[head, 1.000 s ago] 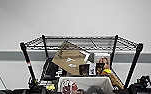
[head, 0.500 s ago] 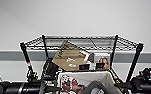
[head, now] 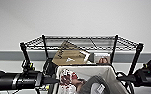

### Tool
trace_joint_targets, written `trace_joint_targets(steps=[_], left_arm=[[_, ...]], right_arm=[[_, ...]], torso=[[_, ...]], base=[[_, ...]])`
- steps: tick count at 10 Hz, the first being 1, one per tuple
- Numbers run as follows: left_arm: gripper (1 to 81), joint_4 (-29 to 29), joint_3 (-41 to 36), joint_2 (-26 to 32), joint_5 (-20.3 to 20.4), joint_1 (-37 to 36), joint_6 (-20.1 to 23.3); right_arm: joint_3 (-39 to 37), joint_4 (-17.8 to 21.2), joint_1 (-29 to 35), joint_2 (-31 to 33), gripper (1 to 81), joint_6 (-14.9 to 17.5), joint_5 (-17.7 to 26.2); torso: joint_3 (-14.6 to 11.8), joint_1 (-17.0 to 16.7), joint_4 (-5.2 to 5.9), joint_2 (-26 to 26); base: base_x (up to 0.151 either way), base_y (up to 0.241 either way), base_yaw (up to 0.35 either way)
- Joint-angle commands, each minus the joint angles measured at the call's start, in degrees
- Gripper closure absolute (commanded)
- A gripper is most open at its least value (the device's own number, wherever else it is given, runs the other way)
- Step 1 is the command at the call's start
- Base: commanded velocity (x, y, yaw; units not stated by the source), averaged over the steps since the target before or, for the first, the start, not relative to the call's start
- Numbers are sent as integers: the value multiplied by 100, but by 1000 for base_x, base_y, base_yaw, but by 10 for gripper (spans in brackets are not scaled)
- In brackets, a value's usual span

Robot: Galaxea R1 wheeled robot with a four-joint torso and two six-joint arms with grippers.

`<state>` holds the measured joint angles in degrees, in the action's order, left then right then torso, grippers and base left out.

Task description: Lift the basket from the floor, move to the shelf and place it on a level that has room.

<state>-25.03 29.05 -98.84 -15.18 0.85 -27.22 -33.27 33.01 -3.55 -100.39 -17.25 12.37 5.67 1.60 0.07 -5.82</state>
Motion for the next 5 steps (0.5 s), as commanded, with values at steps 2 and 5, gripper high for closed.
trace_joint_targets(steps=[2,5], left_arm=[[811,-3,-48,162,-19,-1600,-801],[811,-143,101,373,-196,-2206,-1224]], right_arm=[[-11,346,1666,191,811,-542,300],[-214,346,2237,218,811,-877,582]], torso=[[0,0,0,0],[0,0,0,0]], base=[[0,0,0],[0,0,0]])
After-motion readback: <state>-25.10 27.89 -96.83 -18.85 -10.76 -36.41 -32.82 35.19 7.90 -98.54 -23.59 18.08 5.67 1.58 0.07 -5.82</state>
